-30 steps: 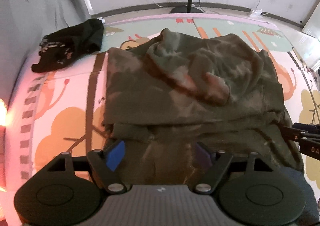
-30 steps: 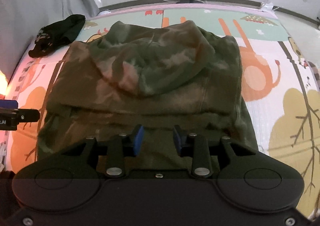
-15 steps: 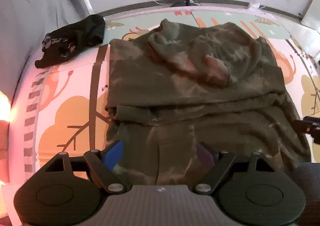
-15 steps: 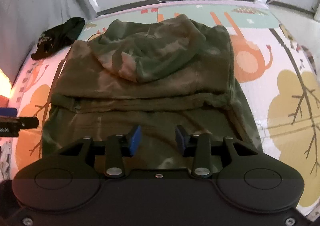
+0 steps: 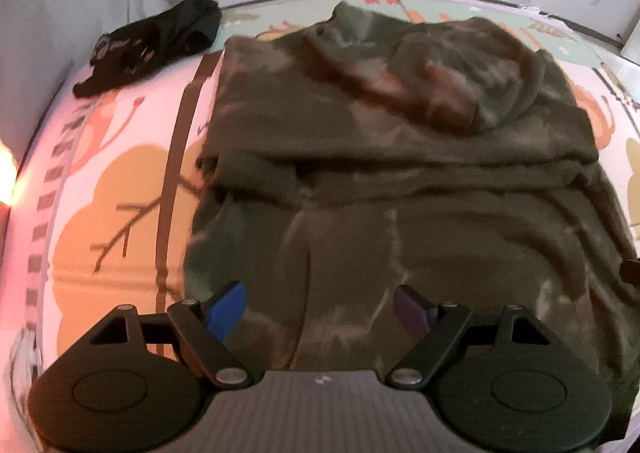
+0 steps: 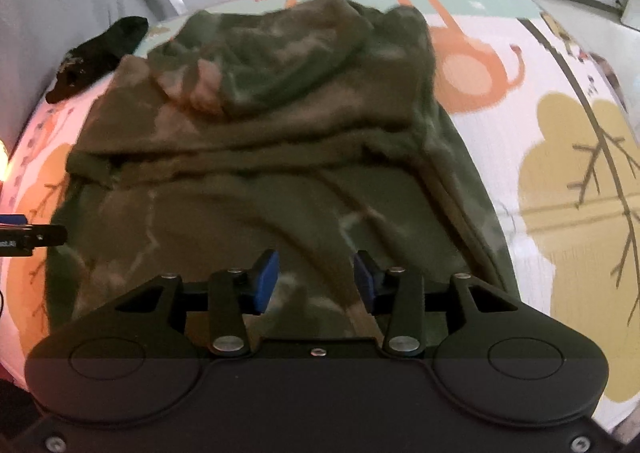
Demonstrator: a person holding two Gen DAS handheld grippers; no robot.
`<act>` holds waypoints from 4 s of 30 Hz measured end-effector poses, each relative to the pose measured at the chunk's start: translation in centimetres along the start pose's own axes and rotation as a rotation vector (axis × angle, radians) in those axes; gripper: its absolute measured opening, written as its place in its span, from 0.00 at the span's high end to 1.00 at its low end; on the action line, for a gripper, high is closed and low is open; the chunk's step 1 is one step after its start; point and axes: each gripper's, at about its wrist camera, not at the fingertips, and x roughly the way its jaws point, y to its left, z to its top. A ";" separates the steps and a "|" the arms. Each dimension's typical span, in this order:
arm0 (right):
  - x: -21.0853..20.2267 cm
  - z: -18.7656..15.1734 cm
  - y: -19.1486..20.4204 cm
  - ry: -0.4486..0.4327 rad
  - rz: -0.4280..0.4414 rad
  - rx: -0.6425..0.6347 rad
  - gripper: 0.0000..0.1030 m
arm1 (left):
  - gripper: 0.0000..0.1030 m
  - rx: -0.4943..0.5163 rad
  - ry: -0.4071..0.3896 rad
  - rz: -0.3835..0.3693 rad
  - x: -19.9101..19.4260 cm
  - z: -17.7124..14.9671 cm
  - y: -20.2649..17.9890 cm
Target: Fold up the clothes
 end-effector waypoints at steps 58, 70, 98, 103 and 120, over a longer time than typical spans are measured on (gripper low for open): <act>0.3 -24.5 -9.5 -0.031 -0.125 0.164 0.34 | 0.00 -0.073 -0.086 -0.107 4.7 -21.7 3.4; -0.1 -24.2 -8.9 -0.024 -0.060 0.134 0.66 | 0.16 -0.066 -0.109 -0.171 4.4 -21.6 2.1; -5.5 -11.3 -4.0 -0.285 -0.032 -0.083 0.91 | 0.80 -0.016 -0.322 -0.250 -2.6 -11.6 2.1; -5.5 -8.5 -3.4 -0.322 -0.050 -0.086 0.91 | 0.80 0.032 -0.327 -0.221 -2.8 -9.0 1.1; -7.0 2.0 -3.0 -0.490 -0.103 -0.043 0.91 | 0.80 -0.040 -0.409 -0.144 -4.8 1.5 2.8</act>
